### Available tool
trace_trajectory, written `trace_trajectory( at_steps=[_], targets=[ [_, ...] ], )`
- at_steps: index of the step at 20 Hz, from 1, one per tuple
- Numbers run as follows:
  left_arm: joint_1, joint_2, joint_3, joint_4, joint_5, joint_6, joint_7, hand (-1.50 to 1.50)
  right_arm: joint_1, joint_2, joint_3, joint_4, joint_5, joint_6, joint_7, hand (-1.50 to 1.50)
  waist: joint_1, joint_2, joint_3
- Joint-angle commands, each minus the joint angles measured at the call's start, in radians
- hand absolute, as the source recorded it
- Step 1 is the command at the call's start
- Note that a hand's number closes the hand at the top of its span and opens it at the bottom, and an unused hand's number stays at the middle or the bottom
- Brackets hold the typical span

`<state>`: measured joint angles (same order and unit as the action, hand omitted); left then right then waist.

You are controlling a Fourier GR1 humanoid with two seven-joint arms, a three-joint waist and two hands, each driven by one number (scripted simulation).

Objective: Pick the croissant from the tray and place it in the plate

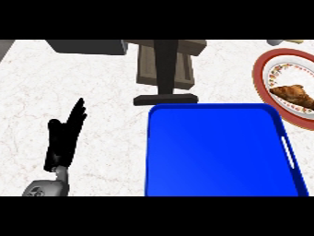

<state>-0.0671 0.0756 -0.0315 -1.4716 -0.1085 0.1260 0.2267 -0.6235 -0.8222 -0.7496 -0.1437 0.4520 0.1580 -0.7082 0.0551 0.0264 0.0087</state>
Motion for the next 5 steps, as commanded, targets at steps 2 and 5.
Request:
trace_trajectory(
  at_steps=[2,5],
  targets=[
    [-0.012,0.013,0.019,0.020,0.018,-0.018,-0.008,0.00,-0.002,-0.024,-0.010,0.001,-0.009,-0.013,0.026,-1.50,0.004,0.002,0.001],
    [-0.002,-0.004,0.005,0.025,0.004,-0.004,-0.034,0.00,0.014,-0.023,0.001,0.001,0.005,-0.038,0.024,-1.50,0.010,0.004,0.001]
  ],
)
